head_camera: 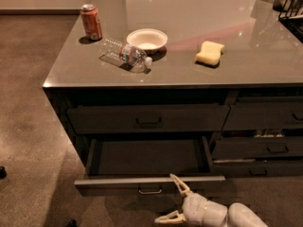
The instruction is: Close middle drawer
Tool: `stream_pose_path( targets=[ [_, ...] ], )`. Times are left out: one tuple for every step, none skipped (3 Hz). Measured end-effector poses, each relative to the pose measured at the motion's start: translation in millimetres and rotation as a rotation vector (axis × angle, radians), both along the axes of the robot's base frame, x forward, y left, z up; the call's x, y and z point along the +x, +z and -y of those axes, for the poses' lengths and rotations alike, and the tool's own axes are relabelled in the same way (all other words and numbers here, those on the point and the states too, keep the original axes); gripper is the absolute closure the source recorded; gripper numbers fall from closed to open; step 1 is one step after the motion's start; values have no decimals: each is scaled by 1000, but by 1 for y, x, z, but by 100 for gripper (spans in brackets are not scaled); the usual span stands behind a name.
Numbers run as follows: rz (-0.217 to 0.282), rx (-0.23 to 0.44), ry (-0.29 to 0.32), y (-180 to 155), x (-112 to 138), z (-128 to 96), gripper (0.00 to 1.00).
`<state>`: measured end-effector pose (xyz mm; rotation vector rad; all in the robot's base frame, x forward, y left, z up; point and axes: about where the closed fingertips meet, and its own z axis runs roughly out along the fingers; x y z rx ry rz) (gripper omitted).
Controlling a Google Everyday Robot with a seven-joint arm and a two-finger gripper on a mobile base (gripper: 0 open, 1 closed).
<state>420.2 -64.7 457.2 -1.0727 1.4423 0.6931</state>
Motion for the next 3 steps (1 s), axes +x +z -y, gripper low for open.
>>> stream_pose_path(
  targets=[
    [70, 20, 4, 19, -6, 2, 26],
    [80, 25, 8, 19, -8, 6, 49],
    [52, -35, 16, 0, -5, 2, 72]
  ],
)
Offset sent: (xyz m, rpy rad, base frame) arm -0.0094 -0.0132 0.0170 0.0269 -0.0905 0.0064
